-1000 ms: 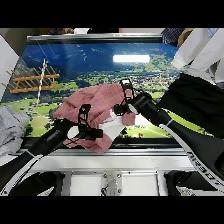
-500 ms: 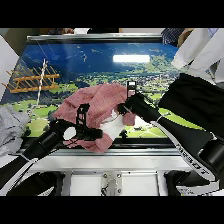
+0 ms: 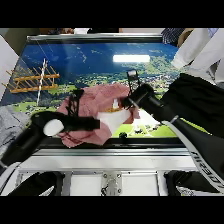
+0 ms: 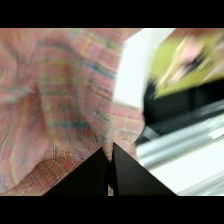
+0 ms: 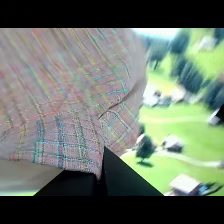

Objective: Fold the clothes and pants, and hang the long-sleeved shirts on hangers.

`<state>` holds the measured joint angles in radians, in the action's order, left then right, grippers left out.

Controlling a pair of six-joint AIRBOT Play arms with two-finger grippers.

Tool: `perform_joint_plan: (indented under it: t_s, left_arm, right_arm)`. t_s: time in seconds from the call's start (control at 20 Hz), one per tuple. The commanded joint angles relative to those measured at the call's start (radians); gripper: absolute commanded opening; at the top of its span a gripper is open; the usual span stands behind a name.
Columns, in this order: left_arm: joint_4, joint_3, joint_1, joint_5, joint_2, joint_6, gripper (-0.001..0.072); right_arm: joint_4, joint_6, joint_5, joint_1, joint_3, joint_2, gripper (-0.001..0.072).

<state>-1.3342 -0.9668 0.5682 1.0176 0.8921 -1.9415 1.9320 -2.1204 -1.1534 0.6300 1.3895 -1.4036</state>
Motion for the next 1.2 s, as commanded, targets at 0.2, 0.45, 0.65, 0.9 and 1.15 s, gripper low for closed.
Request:
perform_joint_plan:
  t_s: [0.2,0.45,0.65,0.9,1.15]
  left_arm:
    - [0.000,-0.885,0.019,-0.013,0.008,0.168,0.0016]
    - [-0.011,-1.234,0.229,-0.099,0.145,0.287,0.0016]
    - [-0.087,-1.062,0.229,-0.320,0.109,0.245,0.0016]
    - [-0.101,-0.941,-0.034,-0.162,0.148,0.109,0.0015]
    - [-0.063,-0.830,-0.130,0.183,0.345,0.145,0.0015]
  right_arm:
    - [-0.032,0.111,-0.098,0.002,0.579,0.361,0.0015]
    - [-0.052,-0.033,0.040,0.002,0.656,0.512,0.0015]
    - [-0.066,-0.058,0.037,0.001,0.654,0.506,0.0015]
    - [-0.057,0.020,-0.131,-0.027,0.637,0.370,0.0012]
    - [-0.058,0.238,-0.211,-0.100,0.495,0.181,0.0012]
